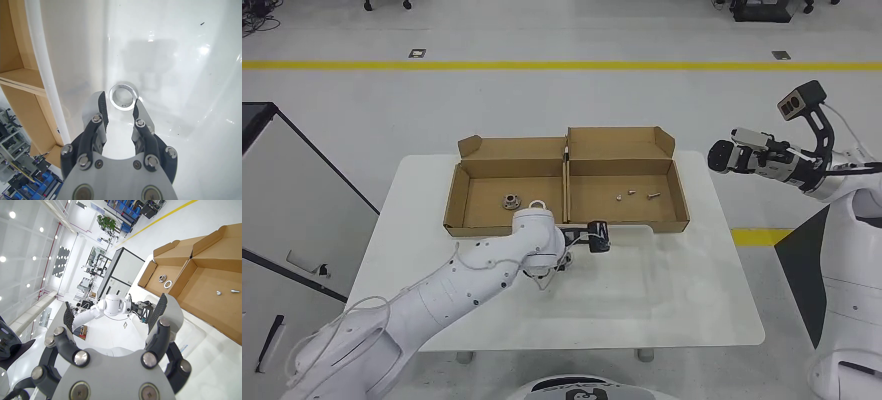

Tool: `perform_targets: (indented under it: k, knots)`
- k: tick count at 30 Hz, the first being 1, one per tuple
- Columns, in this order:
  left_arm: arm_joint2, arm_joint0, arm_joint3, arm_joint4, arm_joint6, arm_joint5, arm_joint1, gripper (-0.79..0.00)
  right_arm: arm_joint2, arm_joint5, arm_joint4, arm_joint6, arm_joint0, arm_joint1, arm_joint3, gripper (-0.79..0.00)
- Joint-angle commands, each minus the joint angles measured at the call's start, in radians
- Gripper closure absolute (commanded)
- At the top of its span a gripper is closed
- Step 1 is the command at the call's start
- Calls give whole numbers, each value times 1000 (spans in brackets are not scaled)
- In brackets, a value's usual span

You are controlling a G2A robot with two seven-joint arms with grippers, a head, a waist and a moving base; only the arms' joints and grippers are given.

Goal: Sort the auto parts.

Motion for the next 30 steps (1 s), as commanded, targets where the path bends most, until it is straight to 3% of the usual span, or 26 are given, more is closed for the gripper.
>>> perform_targets:
  k: [1, 12, 30]
  knots:
    - [5, -6, 11, 1, 1, 4, -6, -280, 0, 0, 0, 0, 0, 0, 0, -785]
    - [31, -22, 64, 26, -11, 22, -31, -234, 0, 0, 0, 0, 0, 0, 0, -785]
    - [44, -29, 92, -61, -24, -50, -48, -342, 0, 0, 0, 0, 0, 0, 0, -785]
